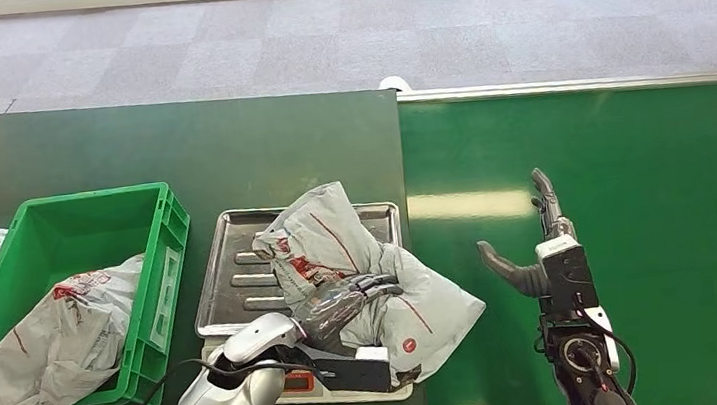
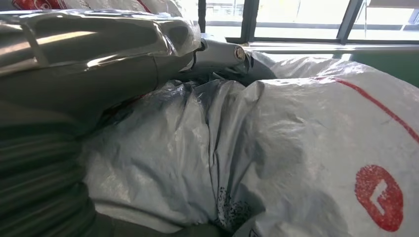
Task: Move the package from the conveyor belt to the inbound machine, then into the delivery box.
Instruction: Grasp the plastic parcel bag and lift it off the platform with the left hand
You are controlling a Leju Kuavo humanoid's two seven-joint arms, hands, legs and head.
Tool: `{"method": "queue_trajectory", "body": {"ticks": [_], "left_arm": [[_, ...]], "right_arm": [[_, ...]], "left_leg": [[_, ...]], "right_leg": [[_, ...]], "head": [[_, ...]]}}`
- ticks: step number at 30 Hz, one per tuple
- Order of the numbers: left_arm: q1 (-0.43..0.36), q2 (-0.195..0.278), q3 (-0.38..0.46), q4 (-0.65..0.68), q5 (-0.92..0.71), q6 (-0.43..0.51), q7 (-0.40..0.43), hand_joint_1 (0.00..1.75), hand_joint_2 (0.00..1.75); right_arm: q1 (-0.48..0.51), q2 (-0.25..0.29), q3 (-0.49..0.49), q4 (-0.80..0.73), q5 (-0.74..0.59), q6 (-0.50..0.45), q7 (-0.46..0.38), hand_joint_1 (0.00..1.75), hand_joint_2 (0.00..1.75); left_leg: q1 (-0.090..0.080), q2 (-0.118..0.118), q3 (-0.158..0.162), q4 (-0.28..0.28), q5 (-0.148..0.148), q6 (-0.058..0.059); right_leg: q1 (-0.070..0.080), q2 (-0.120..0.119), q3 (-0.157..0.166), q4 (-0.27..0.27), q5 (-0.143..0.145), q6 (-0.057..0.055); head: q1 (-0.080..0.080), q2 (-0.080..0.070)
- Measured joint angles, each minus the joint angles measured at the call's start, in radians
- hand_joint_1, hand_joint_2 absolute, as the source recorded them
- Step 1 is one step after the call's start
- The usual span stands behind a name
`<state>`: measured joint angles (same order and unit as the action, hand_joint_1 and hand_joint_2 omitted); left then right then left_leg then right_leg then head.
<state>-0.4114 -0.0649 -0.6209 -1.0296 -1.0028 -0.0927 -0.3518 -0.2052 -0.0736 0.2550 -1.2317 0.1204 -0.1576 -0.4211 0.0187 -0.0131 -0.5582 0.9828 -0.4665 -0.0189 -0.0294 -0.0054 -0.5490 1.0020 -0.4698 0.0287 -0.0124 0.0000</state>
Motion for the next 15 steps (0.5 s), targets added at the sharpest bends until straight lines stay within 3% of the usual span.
{"method": "queue_trajectory", "body": {"ticks": [1, 5, 8, 11, 15], "left_arm": [[0.003, 0.0, 0.0, 0.0, 0.003, 0.011, -0.003, 1.73, 1.75], [0.028, 0.0, 0.002, -0.008, 0.011, 0.109, -0.021, 1.75, 0.0], [0.056, 0.003, 0.005, -0.025, 0.008, 0.202, -0.043, 1.75, 0.0], [0.063, 0.005, 0.006, -0.03, 0.006, 0.23, -0.051, 1.75, 0.0], [0.093, 0.013, 0.006, -0.043, 0.009, 0.366, -0.091, 1.75, 0.0]], "right_arm": [[0.001, 0.0, -0.001, -0.002, 0.001, 0.0, 0.0, 0.0, 1.75], [0.009, 0.0, -0.006, -0.015, 0.001, -0.001, 0.0, 0.0, 1.75], [0.014, -0.001, -0.011, -0.022, -0.004, -0.001, 0.0, 0.0, 1.75], [0.014, -0.001, -0.012, -0.024, -0.006, -0.001, 0.0, 0.0, 1.75], [0.015, -0.006, -0.018, -0.029, -0.015, 0.001, 0.0, 0.0, 1.75]], "left_leg": [[0.0, 0.0, 0.0, 0.0, 0.0, 0.0], [0.0, 0.001, 0.0, 0.0, 0.0, 0.0], [0.0, 0.003, -0.001, 0.0, 0.0, 0.0], [0.0, 0.003, -0.002, 0.0, 0.0, 0.0], [0.001, 0.004, -0.009, 0.0, 0.0, -0.001]], "right_leg": [[0.0, 0.0, 0.0, 0.0, 0.0, 0.0], [0.0, 0.001, -0.001, 0.0, 0.001, 0.0], [0.0, 0.002, -0.003, 0.0, 0.001, -0.001], [0.0, 0.002, -0.004, 0.0, 0.001, -0.001], [0.001, 0.004, -0.013, 0.0, 0.001, -0.001]], "head": [[0.0, 0.0], [0.0, 0.0], [0.0, 0.0], [0.0, 0.0], [0.0, 0.0]]}}
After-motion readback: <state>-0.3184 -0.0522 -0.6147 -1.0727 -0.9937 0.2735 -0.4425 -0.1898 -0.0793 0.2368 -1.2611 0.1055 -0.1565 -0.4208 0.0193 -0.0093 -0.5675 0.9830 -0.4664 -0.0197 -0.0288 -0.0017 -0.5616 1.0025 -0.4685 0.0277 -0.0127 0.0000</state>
